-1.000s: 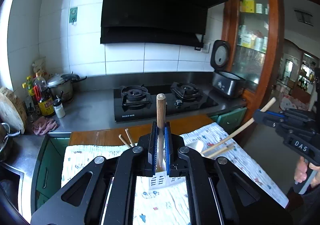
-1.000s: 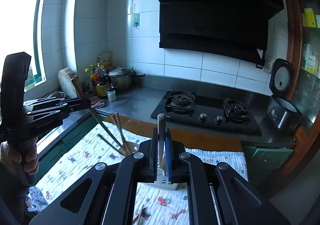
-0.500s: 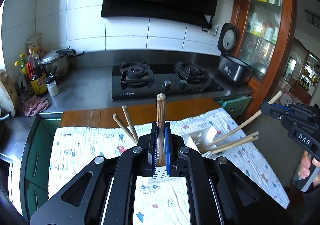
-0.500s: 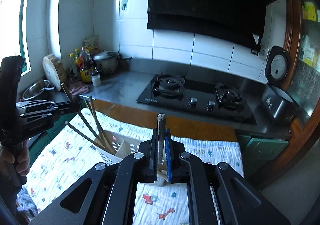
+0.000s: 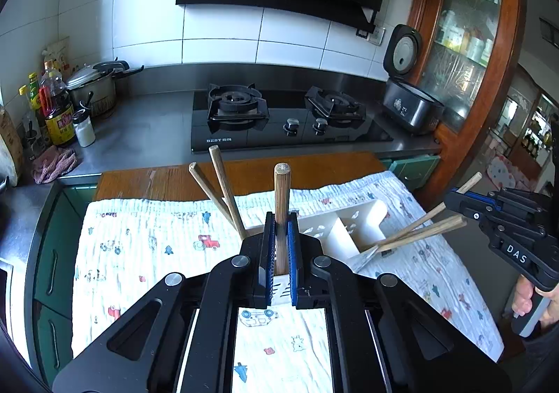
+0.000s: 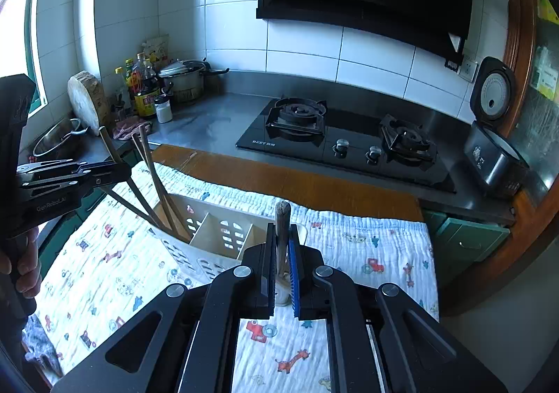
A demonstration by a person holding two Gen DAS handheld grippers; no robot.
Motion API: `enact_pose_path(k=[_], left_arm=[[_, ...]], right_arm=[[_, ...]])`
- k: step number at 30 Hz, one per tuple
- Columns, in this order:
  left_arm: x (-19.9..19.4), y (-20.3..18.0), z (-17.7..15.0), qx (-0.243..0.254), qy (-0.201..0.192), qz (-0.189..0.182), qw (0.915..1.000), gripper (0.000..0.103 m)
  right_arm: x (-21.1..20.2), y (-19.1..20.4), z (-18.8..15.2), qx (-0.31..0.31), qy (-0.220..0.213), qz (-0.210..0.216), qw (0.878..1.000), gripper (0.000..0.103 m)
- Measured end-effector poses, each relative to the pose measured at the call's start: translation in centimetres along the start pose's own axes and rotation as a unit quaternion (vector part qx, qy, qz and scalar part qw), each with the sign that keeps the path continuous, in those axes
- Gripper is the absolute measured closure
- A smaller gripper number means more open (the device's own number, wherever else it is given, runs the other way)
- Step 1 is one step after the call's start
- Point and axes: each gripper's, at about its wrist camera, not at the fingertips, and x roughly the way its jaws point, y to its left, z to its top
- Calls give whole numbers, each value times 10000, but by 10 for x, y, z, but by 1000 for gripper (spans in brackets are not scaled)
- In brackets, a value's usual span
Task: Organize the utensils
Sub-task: 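Open the left tool over the holder while the right tool releases its chopstick, then move both open tools back to the last chopsticks on the cloth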
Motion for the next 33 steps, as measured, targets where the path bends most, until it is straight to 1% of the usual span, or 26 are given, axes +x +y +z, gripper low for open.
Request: enact_pose_path(k=[4,8,10,11,13,14,16,18,19,20,22,24,28,29,30,31,33], left_arm=[[1,-1,0,19,14,-12,10000,97],[-1,-2,0,27,26,34,10000,96],[-4,-1,1,-1,-9,-16,10000,95],[-6,-1,2,1,-31,-15,10000,95],[-15,-3,2,25,-91,-30,10000,93],[-20,-4,2,43,-136,-22,9999,92],[-34,-8,1,80,-260,5,9996,86],[-48,-13,-3,130,-376,39,9992,85],[-55,-15,-4,142,-411,60,9990,84],[-63,-18,-7,141,-458,46,9988,84],[-78,-21,-15,156,-533,37,9984,79],[-92,-26,-27,196,-625,111,9978,76],[-113,-33,-57,151,-652,77,9977,75],[-117,-35,-66,174,-674,116,9975,75],[-122,-36,-75,171,-706,174,9972,72],[-125,-38,-87,164,-711,196,9971,65],[-130,-40,-106,124,-694,209,9973,63]], right_arm=[[0,0,0,21,8,-5,10000,96],[-4,-2,1,73,-57,-36,10000,94],[-9,-4,1,91,-120,-48,9999,92],[-13,-5,2,103,-165,-47,9998,89],[-24,-7,2,105,-288,-86,9995,87],[-29,-8,2,110,-344,-106,9993,83],[-44,-9,0,115,-489,-153,9986,79],[-60,-8,-4,104,-642,-205,9977,73],[-66,-7,-7,92,-683,-217,9974,72],[-74,-5,-11,86,-746,-229,9969,70],[-88,-2,-22,45,-824,-203,9964,69],[-100,4,-37,13,-883,-179,9959,65],[-114,18,-71,-16,-903,20,9959,64],[-116,22,-82,-16,-896,81,9959,64],[-118,26,-91,-32,-882,88,9961,64],[-118,32,-104,-94,-847,90,9963,64],[-117,42,-126,-126,-775,126,9968,64]])
